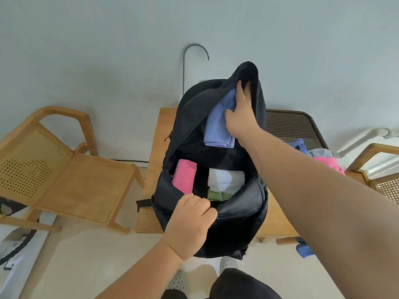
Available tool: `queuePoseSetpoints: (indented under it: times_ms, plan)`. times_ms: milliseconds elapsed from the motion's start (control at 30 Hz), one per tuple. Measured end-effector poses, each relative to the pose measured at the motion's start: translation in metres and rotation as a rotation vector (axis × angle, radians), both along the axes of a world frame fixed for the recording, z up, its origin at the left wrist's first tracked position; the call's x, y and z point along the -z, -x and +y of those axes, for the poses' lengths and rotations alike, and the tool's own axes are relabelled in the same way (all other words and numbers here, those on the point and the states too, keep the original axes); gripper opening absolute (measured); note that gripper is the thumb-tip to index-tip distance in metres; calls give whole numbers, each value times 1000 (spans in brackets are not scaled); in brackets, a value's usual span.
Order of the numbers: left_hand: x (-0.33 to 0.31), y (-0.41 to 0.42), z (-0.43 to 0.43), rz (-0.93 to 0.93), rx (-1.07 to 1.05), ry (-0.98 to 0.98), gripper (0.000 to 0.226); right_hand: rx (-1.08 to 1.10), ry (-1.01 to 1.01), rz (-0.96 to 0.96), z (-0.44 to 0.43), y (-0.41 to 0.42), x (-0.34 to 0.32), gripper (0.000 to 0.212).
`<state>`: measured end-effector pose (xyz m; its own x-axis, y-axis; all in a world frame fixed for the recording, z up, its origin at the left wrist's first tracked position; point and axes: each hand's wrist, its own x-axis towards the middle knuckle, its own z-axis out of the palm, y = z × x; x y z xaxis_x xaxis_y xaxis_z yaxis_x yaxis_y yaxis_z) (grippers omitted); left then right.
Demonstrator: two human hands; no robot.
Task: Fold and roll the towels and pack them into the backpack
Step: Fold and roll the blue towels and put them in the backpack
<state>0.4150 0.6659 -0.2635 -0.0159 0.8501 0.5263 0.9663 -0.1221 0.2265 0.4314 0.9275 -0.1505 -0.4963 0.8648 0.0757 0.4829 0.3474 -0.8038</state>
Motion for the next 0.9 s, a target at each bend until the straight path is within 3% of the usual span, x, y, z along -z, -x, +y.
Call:
queuePoseSetpoints:
  times_ms: [233, 367, 500, 567, 667, 800, 900]
  plan:
    - [23, -10, -6, 14, 72, 41, 23, 72, -84, -23, -71, -42, 49, 60]
    - [25, -4, -11, 31, 96, -7, 14, 61, 169, -215, -94, -47, 96, 38]
    - [22, 9, -26, 36, 19, 106, 23, 139, 446, -436, -86, -36, 123, 23]
    - [25, 17, -34, 34, -1, 167, 30, 100, 534, -426, -77, -22, 130, 25]
    - [28, 23, -38, 38, 16, 197, 37, 101, 664, -235, -75, -7, 144, 39]
    - [34, 27, -39, 33, 46, 237, 36, 79, 616, -197, -79, -13, 171, 40]
    - [37, 32, -39, 49, 58, 268, 39, -22, 352, -350, -81, -11, 188, 25]
